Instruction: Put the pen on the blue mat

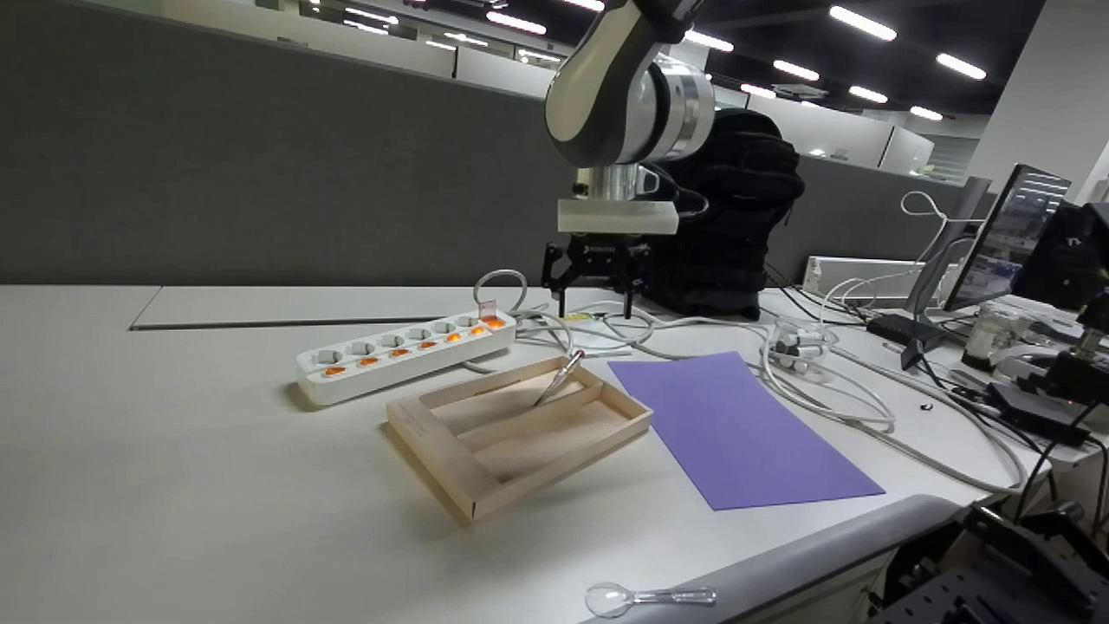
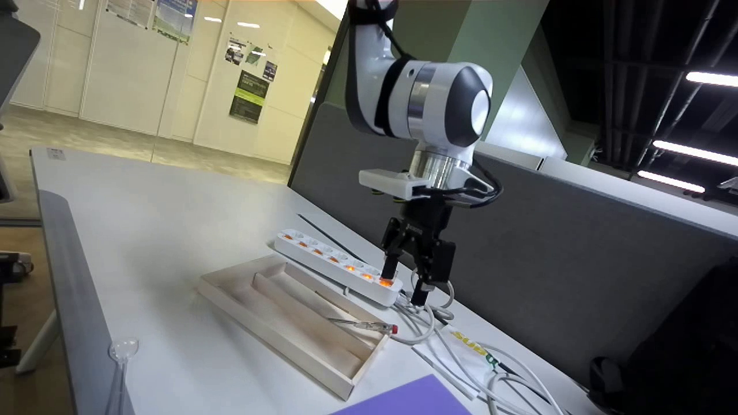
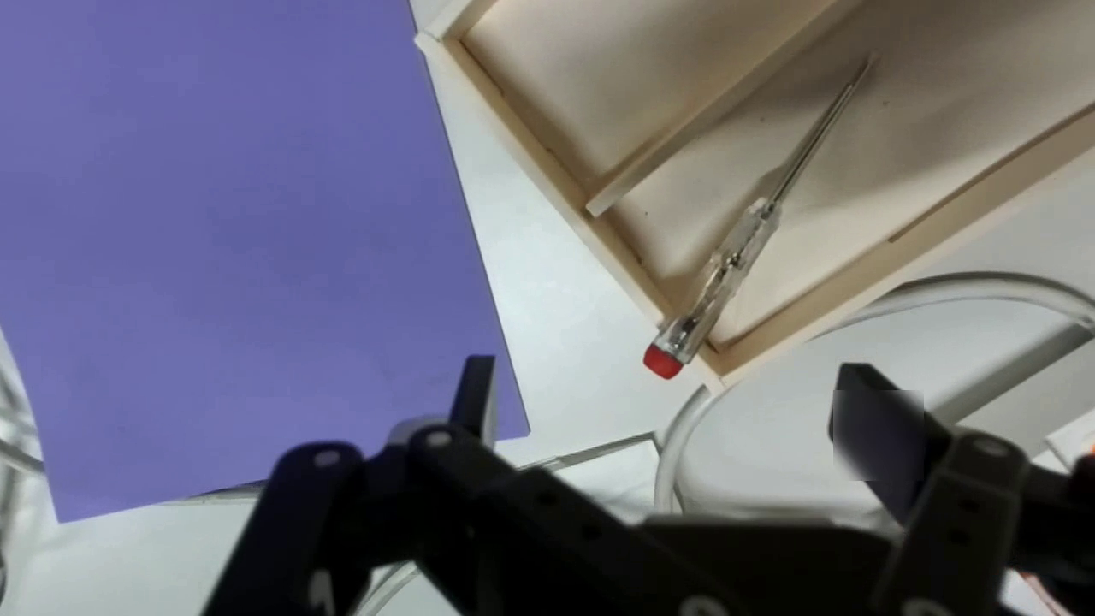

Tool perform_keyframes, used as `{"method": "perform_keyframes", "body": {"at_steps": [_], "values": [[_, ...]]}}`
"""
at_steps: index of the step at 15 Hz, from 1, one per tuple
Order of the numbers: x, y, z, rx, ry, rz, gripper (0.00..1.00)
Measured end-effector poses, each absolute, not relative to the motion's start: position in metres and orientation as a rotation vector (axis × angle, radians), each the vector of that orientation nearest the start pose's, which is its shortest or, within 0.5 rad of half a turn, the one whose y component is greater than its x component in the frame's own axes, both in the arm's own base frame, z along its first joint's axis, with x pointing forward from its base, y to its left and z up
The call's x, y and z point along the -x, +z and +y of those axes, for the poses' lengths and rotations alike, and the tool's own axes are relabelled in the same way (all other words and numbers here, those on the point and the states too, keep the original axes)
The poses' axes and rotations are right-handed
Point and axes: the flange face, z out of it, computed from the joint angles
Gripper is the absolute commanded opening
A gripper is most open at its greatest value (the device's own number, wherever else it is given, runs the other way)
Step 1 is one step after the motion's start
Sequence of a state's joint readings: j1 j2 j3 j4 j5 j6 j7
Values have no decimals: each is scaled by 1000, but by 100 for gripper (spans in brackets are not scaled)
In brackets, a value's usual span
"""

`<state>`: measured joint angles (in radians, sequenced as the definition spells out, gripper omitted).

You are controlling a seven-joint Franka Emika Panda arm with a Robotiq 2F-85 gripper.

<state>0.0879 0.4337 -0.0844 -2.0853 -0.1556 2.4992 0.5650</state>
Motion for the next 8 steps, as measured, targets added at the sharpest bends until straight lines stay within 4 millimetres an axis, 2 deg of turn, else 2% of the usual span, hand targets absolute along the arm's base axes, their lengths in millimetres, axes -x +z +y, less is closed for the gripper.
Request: {"method": "perform_keyframes", "body": {"at_steps": [5, 8], "values": [[-592, 189, 12, 3179, -55, 733, 100], [-592, 178, 10, 3175, -55, 752, 100]]}}
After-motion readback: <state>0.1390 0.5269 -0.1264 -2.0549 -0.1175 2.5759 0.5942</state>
